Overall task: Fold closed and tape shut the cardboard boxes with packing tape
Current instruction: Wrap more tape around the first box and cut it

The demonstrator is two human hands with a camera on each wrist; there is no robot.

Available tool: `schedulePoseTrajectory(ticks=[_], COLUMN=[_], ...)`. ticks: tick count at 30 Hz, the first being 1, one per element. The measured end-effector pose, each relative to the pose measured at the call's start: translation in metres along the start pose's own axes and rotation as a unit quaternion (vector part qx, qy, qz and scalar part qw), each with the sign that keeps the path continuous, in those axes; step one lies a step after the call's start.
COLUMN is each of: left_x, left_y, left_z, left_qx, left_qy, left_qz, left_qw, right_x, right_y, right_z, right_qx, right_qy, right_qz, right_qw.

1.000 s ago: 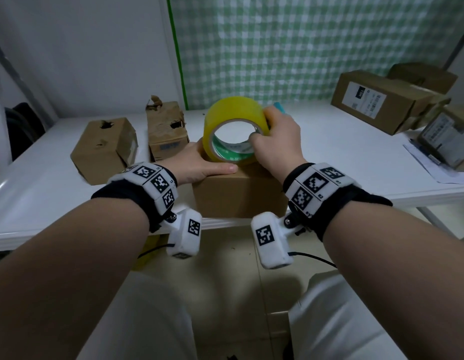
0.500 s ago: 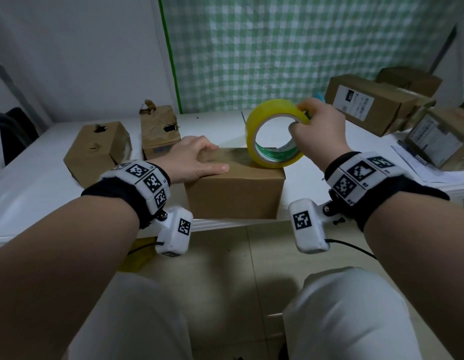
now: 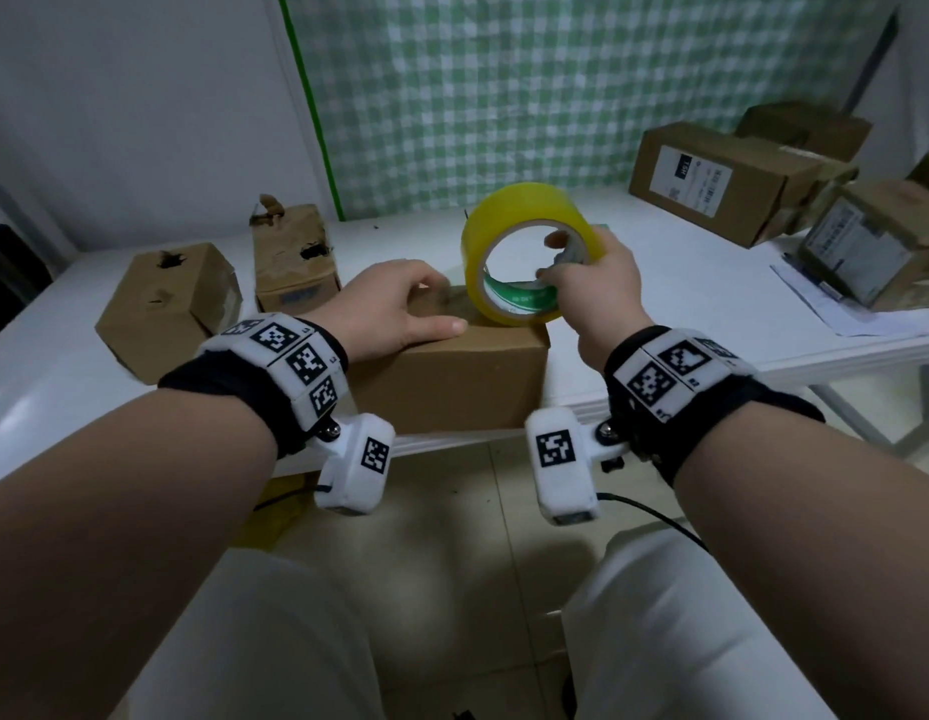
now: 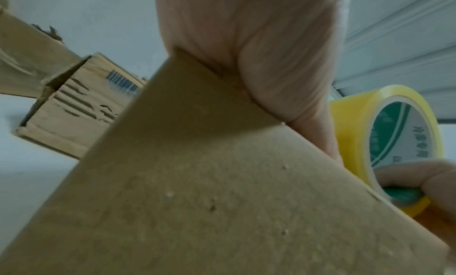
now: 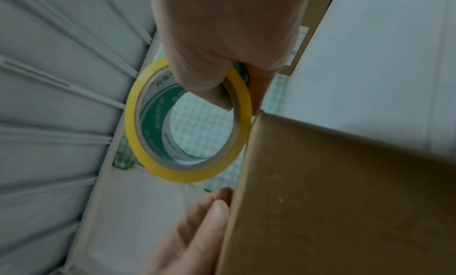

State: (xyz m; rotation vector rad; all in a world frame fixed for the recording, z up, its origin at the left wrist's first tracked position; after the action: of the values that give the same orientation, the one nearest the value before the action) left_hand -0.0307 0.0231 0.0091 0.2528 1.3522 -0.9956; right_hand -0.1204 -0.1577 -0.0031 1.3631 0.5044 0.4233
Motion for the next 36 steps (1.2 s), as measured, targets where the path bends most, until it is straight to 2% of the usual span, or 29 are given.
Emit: schedulePoseTrajectory(ticks=[4, 9, 13, 16, 21, 25, 29, 32, 36], left_x=[0.001, 0.001, 0.001, 0.001, 0.001, 0.001, 0.004, 0.009, 0.019], left_y=[0.001, 0.0, -0.002, -0.002, -0.001, -0.001, -0.003, -0.006, -0.027], left_z=[-0.004, -0.005, -0.006, -0.007, -0.007, -0.007, -0.006, -0.002, 0.004], left_qx=[-0.033, -0.038, -0.043, -0.051, -0.052, -0.041, -0.013, -0.002, -0.007], left_qy=[0.001, 0.002, 0.007, 0.008, 0.007, 0.01, 0.07, 0.141, 0.186], left_qz=[-0.034, -0.047, -0.05, -0.054, -0.053, -0.033, 0.063, 0.168, 0.19], left_qw=[0.999, 0.998, 0.998, 0.997, 0.997, 0.999, 0.995, 0.976, 0.964], right_x=[-0.005, -0.057, -0.077, -0.077, -0.076, -0.07, -0.065, -0.057, -0.045], right_y=[0.009, 0.015, 0.005, -0.01, -0.024, -0.028, -0.031, -0.03, -0.028], right_z=[0.009, 0.035, 0.039, 0.037, 0.026, 0.023, 0.02, 0.013, 0.001], right_qx=[-0.05, -0.099, -0.156, -0.171, -0.167, -0.2, -0.224, -0.235, -0.229], right_qy=[-0.008, -0.066, -0.036, -0.016, 0.002, 0.018, 0.033, 0.046, 0.054], right_qz=[-0.037, -0.137, -0.259, -0.314, -0.354, -0.391, -0.43, -0.453, -0.482], right_qw=[0.998, 0.983, 0.953, 0.934, 0.92, 0.898, 0.874, 0.859, 0.844])
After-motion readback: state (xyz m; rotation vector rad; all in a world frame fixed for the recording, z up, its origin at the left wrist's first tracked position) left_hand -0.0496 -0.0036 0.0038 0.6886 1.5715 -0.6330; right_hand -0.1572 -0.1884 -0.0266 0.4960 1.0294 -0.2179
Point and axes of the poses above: each hand's wrist, its own z-axis towards the middle knuckle, its own x-axis out of the palm, y = z × x, the point moved 2 cm from there along z, towards the middle knuckle, and after that the axes turned 10 degrees about -y, right-handed, at the moved point
